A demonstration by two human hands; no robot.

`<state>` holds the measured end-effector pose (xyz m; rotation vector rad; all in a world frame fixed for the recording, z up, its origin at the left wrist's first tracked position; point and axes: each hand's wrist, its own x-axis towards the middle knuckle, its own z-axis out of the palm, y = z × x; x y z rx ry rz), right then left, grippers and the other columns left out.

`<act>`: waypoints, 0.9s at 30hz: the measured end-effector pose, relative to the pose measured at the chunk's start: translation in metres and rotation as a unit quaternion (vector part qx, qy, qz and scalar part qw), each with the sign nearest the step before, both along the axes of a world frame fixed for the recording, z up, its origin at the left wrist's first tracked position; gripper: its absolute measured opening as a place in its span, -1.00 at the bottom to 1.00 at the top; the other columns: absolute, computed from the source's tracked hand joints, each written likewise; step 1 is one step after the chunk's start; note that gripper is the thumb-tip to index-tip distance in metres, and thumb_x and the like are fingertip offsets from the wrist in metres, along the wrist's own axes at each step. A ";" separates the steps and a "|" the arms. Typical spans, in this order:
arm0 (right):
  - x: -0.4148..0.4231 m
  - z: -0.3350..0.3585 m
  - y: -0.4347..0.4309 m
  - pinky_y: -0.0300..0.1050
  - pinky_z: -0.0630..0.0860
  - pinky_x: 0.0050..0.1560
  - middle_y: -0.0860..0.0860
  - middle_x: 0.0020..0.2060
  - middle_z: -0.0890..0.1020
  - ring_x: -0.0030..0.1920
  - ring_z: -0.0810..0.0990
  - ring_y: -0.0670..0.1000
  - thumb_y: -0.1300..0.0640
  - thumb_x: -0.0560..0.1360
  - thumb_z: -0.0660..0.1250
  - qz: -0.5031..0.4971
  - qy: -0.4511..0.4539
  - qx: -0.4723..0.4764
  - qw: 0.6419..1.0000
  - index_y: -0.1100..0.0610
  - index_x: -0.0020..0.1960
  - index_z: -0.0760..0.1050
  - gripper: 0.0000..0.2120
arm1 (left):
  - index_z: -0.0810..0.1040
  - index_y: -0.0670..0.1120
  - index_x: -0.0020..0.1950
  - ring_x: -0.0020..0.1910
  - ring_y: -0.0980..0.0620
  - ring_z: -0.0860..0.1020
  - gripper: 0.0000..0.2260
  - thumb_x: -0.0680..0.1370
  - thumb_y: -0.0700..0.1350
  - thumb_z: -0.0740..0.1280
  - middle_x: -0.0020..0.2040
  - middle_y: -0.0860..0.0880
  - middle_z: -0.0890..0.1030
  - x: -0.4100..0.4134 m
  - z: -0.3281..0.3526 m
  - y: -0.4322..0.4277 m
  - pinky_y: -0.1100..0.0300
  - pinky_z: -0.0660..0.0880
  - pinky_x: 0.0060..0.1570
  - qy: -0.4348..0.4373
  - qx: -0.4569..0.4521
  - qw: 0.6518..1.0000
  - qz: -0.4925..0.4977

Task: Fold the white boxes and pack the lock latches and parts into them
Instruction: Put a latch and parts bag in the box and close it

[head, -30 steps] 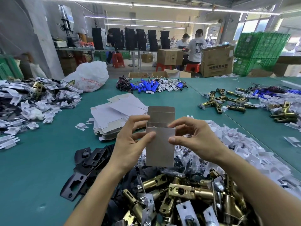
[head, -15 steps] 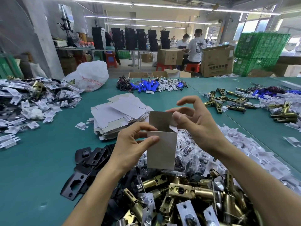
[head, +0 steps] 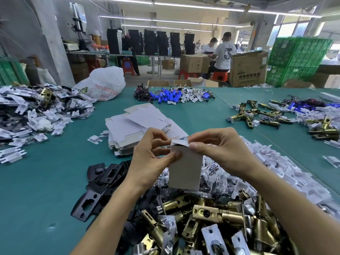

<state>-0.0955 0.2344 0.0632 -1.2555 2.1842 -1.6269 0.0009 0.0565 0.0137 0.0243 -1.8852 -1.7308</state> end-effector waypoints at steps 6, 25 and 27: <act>-0.003 0.005 -0.004 -0.14 0.64 -0.12 -0.03 -0.21 0.74 -0.17 0.72 -0.03 0.22 0.41 0.54 -0.040 0.057 0.008 0.998 0.08 -0.09 0.69 -0.89 | 0.57 0.18 0.09 -0.09 0.00 0.71 -0.60 0.31 0.06 0.60 -0.04 0.08 0.71 0.002 0.003 0.000 0.19 0.62 -0.15 -0.007 -0.041 0.999 -0.004; -0.004 -0.001 0.009 -0.10 0.63 0.07 -0.21 0.05 0.66 0.02 0.66 -0.09 0.25 0.44 0.50 0.023 0.034 0.113 0.993 -0.15 0.04 0.66 -0.68 | 0.68 0.10 -0.01 -0.05 0.10 0.69 -0.80 0.38 0.04 0.51 0.07 0.14 0.69 0.000 -0.008 -0.003 0.18 0.65 -0.13 -0.001 -0.129 0.991 0.034; -0.004 -0.002 0.009 -0.02 0.66 -0.02 -0.13 -0.01 0.70 -0.02 0.68 -0.07 0.24 0.47 0.48 0.027 0.017 0.116 0.993 -0.13 0.02 0.66 -0.72 | 0.68 0.11 -0.04 -0.06 0.07 0.69 -0.81 0.37 0.02 0.52 0.08 0.15 0.68 -0.001 -0.009 -0.005 0.20 0.62 -0.18 -0.006 -0.108 0.994 0.019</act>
